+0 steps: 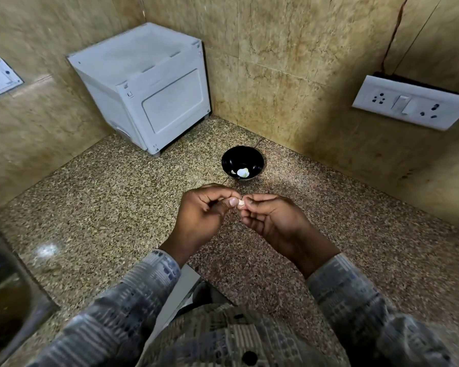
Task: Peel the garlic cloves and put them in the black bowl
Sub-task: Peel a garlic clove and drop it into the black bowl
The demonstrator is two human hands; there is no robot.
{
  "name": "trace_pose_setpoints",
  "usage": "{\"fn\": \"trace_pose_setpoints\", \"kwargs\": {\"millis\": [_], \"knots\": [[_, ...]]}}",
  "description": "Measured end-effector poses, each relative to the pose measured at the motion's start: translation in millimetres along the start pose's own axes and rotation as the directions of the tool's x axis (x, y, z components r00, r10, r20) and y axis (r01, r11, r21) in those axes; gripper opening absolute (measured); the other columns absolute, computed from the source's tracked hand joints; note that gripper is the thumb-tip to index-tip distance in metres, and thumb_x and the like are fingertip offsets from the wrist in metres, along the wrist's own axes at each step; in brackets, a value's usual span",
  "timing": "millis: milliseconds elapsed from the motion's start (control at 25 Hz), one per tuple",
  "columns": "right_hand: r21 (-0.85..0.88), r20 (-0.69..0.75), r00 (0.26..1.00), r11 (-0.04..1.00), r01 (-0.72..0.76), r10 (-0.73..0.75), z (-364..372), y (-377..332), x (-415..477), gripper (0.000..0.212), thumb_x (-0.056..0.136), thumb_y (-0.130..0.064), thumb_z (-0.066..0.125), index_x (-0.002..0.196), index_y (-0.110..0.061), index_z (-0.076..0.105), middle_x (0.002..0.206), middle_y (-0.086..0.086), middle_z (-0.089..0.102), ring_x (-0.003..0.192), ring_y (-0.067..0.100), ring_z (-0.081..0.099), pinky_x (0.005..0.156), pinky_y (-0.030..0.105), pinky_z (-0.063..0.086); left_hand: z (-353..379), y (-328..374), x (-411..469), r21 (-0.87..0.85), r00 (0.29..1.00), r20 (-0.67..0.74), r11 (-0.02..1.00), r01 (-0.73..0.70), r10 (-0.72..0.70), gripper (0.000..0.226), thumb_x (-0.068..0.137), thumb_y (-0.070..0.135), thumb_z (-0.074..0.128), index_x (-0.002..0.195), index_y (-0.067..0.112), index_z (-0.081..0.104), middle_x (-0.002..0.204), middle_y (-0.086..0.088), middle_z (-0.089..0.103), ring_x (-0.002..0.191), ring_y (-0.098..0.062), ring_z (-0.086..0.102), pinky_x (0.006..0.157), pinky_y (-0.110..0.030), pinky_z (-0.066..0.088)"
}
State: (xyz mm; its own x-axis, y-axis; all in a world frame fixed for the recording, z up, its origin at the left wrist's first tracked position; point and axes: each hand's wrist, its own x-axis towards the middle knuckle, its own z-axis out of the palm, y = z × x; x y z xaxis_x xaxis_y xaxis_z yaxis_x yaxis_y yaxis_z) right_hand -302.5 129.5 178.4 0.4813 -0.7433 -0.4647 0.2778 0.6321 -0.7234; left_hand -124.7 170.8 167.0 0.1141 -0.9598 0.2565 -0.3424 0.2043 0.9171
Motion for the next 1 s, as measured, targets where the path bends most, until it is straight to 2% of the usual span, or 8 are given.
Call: {"fn": "trace_pose_setpoints", "kwargs": {"millis": [160,240,360,480,560,680,760,1000], "knots": [[-0.116,-0.035,0.999,0.993,0.022,-0.026,4.8,3.2,3.7,0.016,0.097,0.001,0.06,0.108,0.009,0.067,0.084,0.011,0.069,0.072,0.014,0.064,0.065,0.024,0.056,-11.6,-17.5,0.5,0.42,0.897,0.091,0.8,-0.429,0.433,0.027,0.087,-0.007,0.07,0.107,0.008,0.078,0.106,-0.002,0.075,0.098,-0.013,0.071,0.087,-0.028,0.057],[-0.44,-0.091,0.978,0.889,0.13,-0.189,3.6,4.3,6.2,0.01,0.092,-0.001,0.068,0.097,0.005,0.074,0.079,0.013,0.071,0.068,0.02,0.063,0.064,0.032,0.054,-16.6,-24.7,0.9,0.468,0.864,0.166,0.733,-0.494,0.476,0.023,0.09,-0.003,0.068,0.106,0.009,0.079,0.105,-0.002,0.076,0.095,-0.015,0.071,0.085,-0.027,0.057],[-0.835,0.025,0.904,0.488,0.254,-0.427,3.3,6.3,16.1,0.008,0.088,-0.012,0.075,0.081,-0.011,0.078,0.071,0.008,0.073,0.063,0.028,0.066,0.061,0.037,0.056,-11.7,-26.4,1.8,0.101,0.995,0.089,0.993,-0.059,0.05,0.012,0.094,0.003,0.069,0.095,0.009,0.079,0.088,-0.004,0.077,0.081,-0.02,0.073,0.077,-0.034,0.061],[-0.724,-0.018,0.932,0.648,0.238,-0.363,5.8,9.7,28.2,0.01,0.09,-0.004,0.071,0.081,-0.005,0.075,0.073,0.012,0.07,0.062,0.018,0.061,0.06,0.034,0.056,-8.4,-30.1,9.4,-0.453,0.837,0.201,0.709,0.541,-0.51,0.011,0.094,-0.002,0.065,0.095,0.0,0.076,0.086,-0.016,0.075,0.081,-0.028,0.071,0.077,-0.042,0.063],[-0.636,-0.057,0.955,0.747,0.191,-0.292,11.8,14.2,36.5,0.013,0.091,0.003,0.064,0.08,-0.001,0.069,0.071,0.01,0.064,0.064,0.016,0.057,0.057,0.03,0.052,-13.2,-36.5,14.3,-0.429,0.832,0.208,0.717,0.55,-0.514,0.013,0.094,-0.004,0.065,0.097,0.002,0.076,0.089,-0.016,0.076,0.083,-0.028,0.073,0.078,-0.041,0.063],[-0.451,-0.146,0.98,0.891,0.055,-0.134,21.4,20.0,49.0,0.016,0.094,0.007,0.054,0.086,-0.001,0.065,0.068,0.008,0.056,0.061,0.016,0.051,0.056,0.029,0.046,-24.7,-48.2,19.8,-0.04,0.977,0.112,0.981,0.189,-0.184,0.017,0.093,-0.002,0.068,0.097,0.011,0.079,0.088,0.0,0.078,0.082,-0.016,0.075,0.077,-0.031,0.062],[-0.344,-0.179,0.983,0.939,-0.024,-0.041,29.1,20.5,56.6,0.015,0.099,0.006,0.049,0.093,0.001,0.062,0.069,0.008,0.054,0.06,0.015,0.05,0.056,0.029,0.044,-30.5,-55.5,23.8,0.11,0.992,0.129,0.994,0.003,-0.017,0.018,0.092,0.001,0.07,0.098,0.015,0.08,0.09,0.007,0.076,0.083,-0.01,0.074,0.075,-0.027,0.06],[-0.469,-0.252,0.938,0.878,0.097,-0.239,40.0,31.2,82.3,0.015,0.1,-0.009,0.063,0.092,0.0,0.072,0.079,0.015,0.07,0.072,0.023,0.066,0.074,0.043,0.061,-42.8,-74.0,57.6,-0.343,0.847,0.192,0.775,0.531,-0.496,0.015,0.095,-0.001,0.066,0.102,0.004,0.078,0.095,-0.014,0.078,0.089,-0.031,0.076,0.082,-0.041,0.062]]}}
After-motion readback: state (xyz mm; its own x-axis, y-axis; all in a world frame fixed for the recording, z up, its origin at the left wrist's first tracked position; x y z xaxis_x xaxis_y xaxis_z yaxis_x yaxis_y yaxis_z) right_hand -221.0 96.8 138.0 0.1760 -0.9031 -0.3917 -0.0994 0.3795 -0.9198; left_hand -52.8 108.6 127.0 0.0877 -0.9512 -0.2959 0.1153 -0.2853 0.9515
